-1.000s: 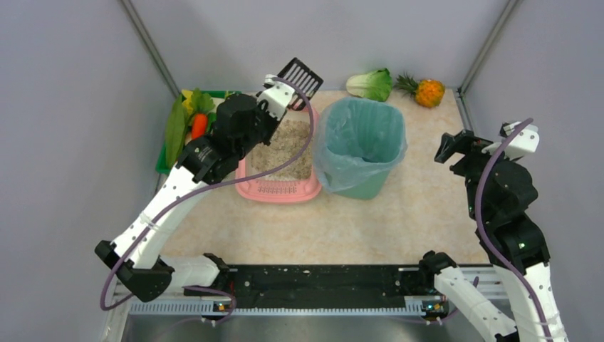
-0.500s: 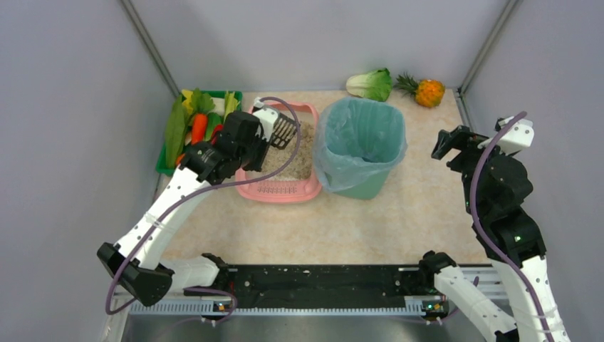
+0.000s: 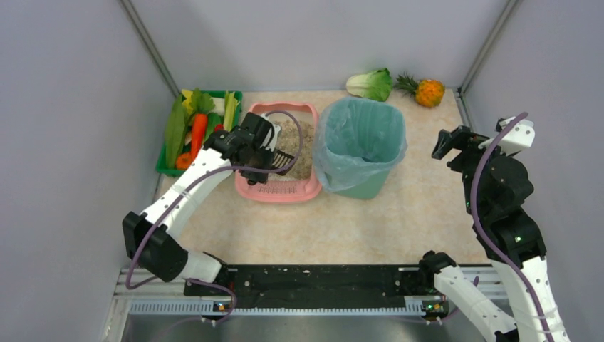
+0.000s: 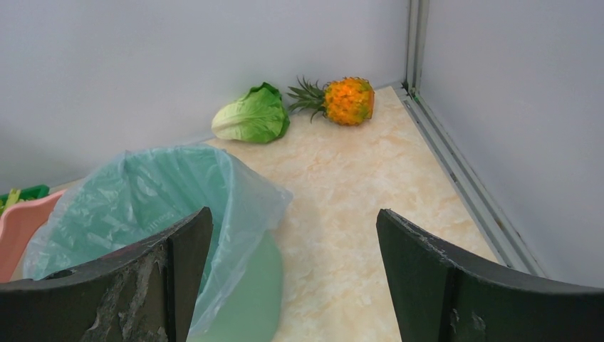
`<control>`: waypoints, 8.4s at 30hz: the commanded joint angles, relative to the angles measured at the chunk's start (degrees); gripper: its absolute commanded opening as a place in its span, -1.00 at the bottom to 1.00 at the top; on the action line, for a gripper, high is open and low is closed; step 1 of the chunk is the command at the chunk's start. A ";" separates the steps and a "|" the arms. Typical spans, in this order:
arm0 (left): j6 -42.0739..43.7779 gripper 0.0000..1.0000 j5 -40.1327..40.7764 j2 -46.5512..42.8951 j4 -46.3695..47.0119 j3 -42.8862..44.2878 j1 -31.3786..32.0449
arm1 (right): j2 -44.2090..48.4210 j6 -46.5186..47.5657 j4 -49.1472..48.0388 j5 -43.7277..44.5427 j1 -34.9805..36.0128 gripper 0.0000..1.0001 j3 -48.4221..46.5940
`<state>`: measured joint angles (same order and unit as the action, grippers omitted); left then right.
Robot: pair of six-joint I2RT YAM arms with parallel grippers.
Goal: Clean the litter box
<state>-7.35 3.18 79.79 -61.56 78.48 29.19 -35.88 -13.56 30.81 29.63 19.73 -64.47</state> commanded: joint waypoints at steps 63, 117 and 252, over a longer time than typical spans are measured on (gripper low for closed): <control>-13.97 -1.00 -5.11 38.83 -22.31 29.68 -11.42 | -0.10 7.63 -5.52 3.56 0.53 0.73 1.43; -9.61 -1.00 -0.43 34.66 11.17 16.10 -12.59 | -0.05 6.45 -6.22 3.44 0.50 0.73 1.65; -8.92 -1.00 -7.53 -21.90 83.47 -50.55 -7.40 | 3.09 -0.22 -3.71 -2.24 0.57 0.73 1.83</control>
<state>-8.71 5.19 58.26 14.72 27.51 23.53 -33.12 -13.72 27.62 27.16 19.73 -62.65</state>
